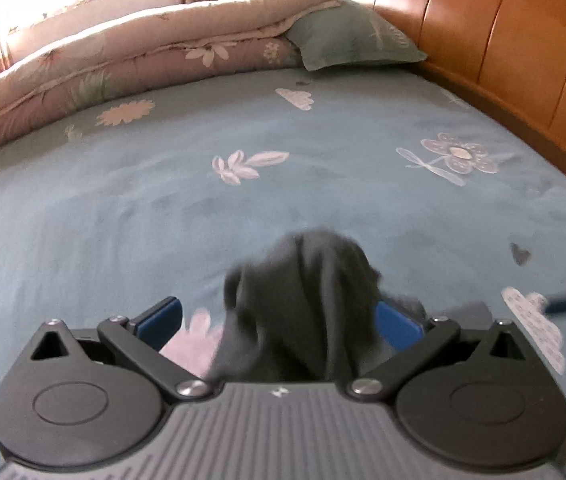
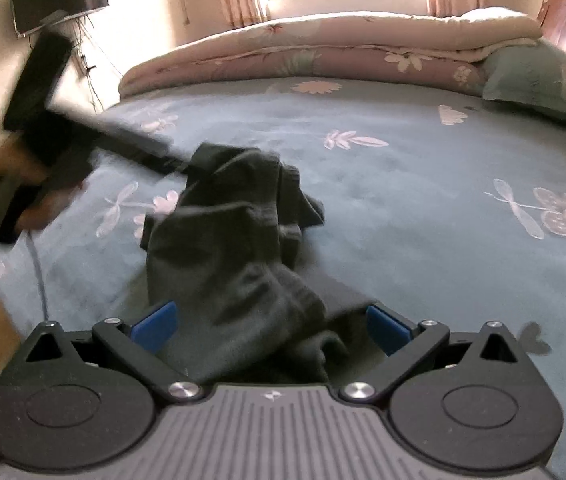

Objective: Fold clothes

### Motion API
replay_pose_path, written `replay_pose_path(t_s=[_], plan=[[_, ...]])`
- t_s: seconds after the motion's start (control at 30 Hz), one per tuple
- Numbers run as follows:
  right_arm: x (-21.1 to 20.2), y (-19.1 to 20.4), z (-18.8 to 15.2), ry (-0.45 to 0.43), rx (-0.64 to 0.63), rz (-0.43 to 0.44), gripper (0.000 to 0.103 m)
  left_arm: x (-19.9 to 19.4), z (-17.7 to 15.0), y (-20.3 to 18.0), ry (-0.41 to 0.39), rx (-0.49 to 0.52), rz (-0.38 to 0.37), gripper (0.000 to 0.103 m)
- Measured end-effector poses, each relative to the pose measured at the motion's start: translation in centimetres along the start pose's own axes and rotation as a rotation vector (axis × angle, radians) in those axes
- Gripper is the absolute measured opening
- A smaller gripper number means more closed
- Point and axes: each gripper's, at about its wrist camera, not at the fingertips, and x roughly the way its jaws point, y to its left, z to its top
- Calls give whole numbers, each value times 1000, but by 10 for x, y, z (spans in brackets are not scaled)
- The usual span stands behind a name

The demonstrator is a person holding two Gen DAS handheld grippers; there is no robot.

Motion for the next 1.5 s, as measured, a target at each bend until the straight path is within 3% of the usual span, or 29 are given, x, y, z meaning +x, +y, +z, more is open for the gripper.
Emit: replay_pose_path(t_s=[0.27,0.4,0.53,0.7,0.87,1.07,1.13,1.2,1.23,1.27,1.5], plan=[[24,-21,0,41,161,123,87,-30,-60,-5,-22,-77,-8,102],[32,-25,11,35,158,142,80,-30,-77,-7,-13,-136,-35,102],[57,-36,34,42,166,189,64,-29,-81,-5,-3,-157,-36,102],[97,-54,49,72,205,244,64,-31,-83,-4,4,-155,-34,102],[120,-60,46,139,273,384,65,-30,-85,-6,15,-145,-27,102],[95,-39,52,55,170,461,64,-27,-85,-8,18,-145,-37,102],[102,-37,54,70,160,450,59,-25,-85,-9,23,-144,-30,102],[109,-35,54,98,155,433,46,-24,-86,-10,26,-146,-32,102],[112,-34,54,113,149,418,26,-24,-86,-10,27,-148,-33,102],[113,-33,54,123,140,402,22,-24,-87,-10,29,-150,-35,102],[78,-44,67,68,49,176,18,-23,-87,-9,37,-158,-27,102]])
